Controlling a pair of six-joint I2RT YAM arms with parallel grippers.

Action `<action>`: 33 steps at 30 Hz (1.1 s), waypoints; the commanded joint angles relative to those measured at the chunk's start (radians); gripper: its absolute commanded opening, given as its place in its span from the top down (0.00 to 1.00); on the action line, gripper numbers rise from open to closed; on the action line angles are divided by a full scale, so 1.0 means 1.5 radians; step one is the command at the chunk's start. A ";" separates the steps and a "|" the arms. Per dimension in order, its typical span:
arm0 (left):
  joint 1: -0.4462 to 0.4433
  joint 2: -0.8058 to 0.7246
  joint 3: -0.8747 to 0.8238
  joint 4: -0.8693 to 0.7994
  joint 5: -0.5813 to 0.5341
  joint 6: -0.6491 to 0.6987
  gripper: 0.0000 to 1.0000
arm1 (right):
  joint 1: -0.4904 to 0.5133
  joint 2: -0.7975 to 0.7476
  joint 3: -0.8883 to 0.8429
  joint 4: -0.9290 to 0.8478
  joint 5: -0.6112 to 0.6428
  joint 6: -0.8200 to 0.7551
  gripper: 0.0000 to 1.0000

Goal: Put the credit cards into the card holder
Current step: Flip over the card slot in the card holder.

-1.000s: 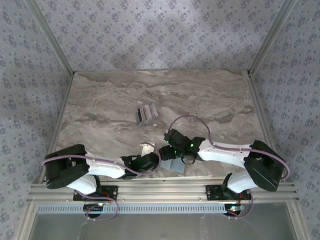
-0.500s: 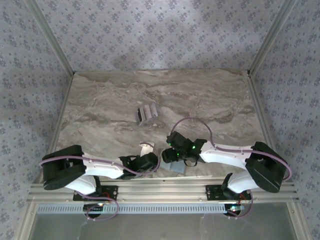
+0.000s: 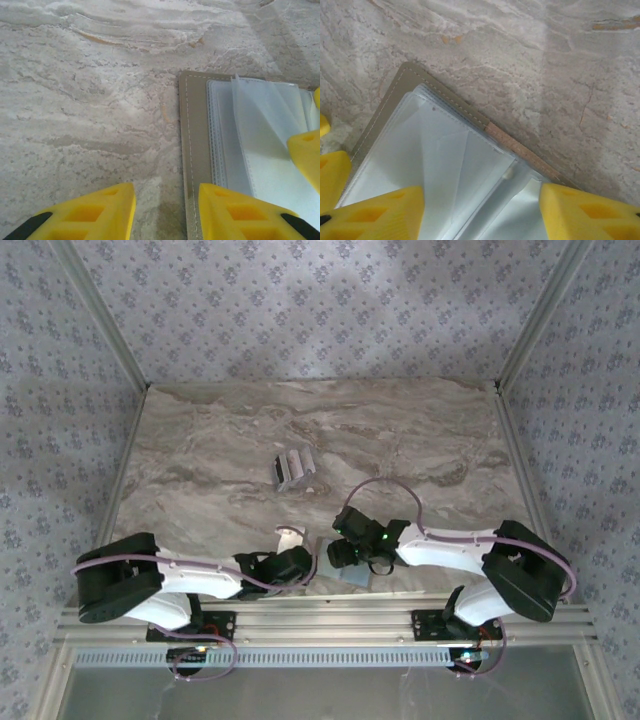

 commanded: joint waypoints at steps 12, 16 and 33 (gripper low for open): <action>0.017 -0.035 -0.021 -0.110 0.016 0.001 0.60 | -0.007 -0.064 -0.080 0.005 0.032 0.032 0.80; 0.018 -0.051 -0.008 -0.127 0.022 0.021 0.59 | -0.010 -0.075 -0.092 0.015 0.029 0.034 0.88; 0.018 0.022 0.110 -0.135 0.061 0.101 0.64 | -0.021 -0.097 -0.114 0.034 0.018 0.030 0.95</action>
